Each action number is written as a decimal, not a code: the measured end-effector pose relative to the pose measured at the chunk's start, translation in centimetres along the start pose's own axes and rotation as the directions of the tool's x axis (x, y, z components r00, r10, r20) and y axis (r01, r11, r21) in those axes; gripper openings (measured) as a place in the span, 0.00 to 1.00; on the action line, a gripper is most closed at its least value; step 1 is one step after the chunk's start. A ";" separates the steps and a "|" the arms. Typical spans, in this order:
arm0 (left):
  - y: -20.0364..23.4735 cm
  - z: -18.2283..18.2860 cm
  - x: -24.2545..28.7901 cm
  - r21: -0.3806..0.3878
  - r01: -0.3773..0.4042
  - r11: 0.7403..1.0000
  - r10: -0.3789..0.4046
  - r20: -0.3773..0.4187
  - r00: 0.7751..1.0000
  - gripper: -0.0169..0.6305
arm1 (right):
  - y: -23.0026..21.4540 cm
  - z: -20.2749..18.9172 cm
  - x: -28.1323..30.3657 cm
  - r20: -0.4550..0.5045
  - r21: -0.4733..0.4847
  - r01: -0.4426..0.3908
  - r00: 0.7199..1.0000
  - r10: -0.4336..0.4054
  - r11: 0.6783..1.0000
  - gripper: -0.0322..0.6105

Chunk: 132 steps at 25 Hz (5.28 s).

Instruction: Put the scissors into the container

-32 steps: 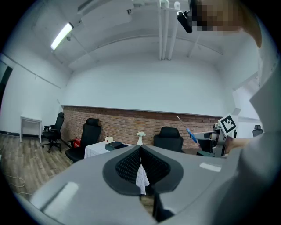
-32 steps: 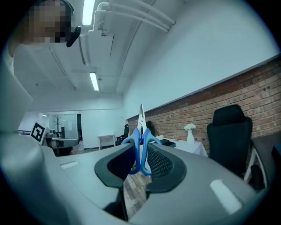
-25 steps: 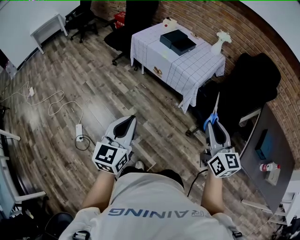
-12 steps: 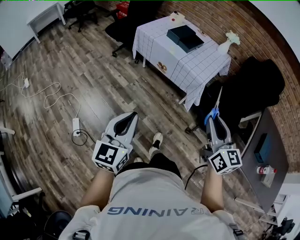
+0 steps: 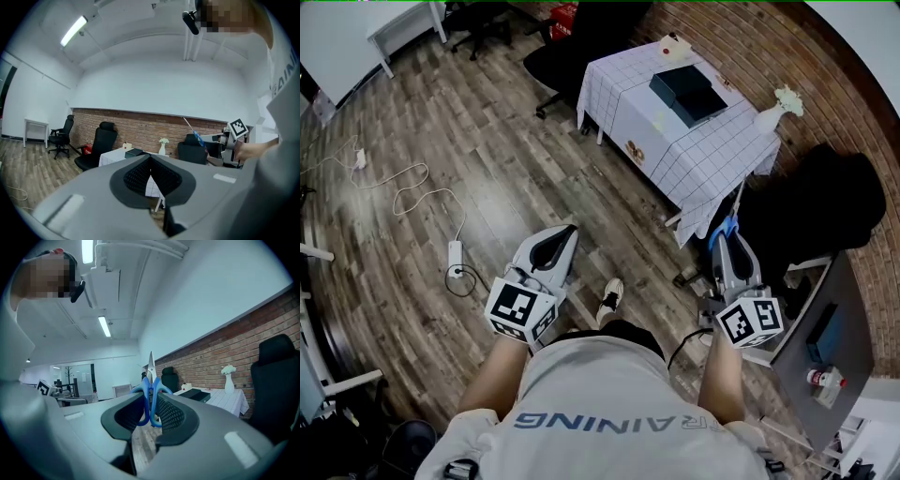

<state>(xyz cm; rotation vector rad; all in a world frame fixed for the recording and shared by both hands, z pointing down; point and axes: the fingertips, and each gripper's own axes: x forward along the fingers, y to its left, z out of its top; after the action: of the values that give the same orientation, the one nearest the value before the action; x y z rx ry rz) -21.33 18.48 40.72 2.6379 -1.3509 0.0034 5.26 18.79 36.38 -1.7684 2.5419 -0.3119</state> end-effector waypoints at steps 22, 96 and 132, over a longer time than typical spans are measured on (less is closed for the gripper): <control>-2.9 3.4 24.0 0.093 0.101 0.991 -0.093 -0.086 0.992 0.03 | -21.0 2.8 11.5 0.039 0.129 0.034 0.998 -0.040 0.991 0.21; 13.6 2.6 72.5 -0.037 0.485 0.874 -0.471 -0.310 0.826 0.03 | -43.3 -5.7 45.6 -0.358 0.298 0.462 0.866 -0.351 0.835 0.21; 20.0 2.4 71.6 -0.095 0.445 0.891 -0.452 -0.302 0.839 0.03 | -45.9 -14.5 49.9 -0.661 0.134 0.674 0.607 -0.441 0.727 0.11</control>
<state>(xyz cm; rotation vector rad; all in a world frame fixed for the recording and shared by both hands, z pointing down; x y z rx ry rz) 4.43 -50.99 47.36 2.7176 -0.6089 0.3346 28.01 -40.89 63.36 -2.5474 1.8323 -1.4851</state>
